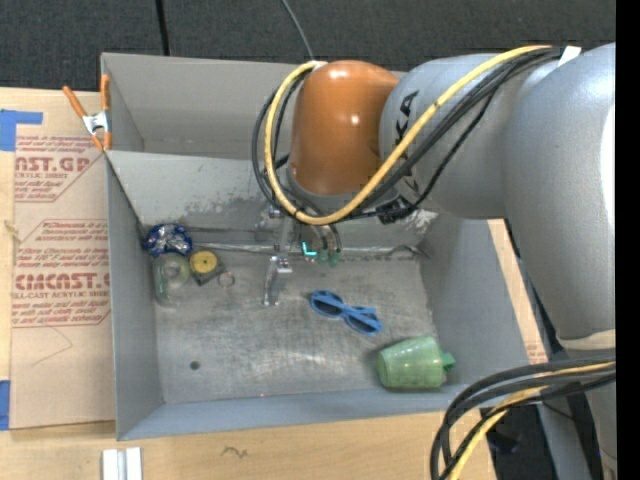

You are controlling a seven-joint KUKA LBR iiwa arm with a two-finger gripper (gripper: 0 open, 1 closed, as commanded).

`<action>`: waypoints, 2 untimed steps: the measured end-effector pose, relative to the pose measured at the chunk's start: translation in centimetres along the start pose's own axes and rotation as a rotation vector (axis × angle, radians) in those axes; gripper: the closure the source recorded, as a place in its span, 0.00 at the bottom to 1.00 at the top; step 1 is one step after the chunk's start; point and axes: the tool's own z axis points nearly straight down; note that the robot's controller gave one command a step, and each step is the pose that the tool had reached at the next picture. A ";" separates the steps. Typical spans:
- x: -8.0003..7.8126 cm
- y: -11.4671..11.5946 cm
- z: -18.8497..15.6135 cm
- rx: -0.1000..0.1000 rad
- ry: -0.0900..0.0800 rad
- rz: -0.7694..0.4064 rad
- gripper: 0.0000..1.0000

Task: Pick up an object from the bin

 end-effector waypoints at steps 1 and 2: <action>2.5 -7.9 9.1 -0.002 -0.010 -0.055 0.00; 2.2 -14.5 8.9 0.001 -0.014 -0.196 0.00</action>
Offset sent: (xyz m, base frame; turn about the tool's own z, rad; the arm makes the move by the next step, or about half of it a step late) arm -0.0268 -0.0783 -0.0907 -0.0609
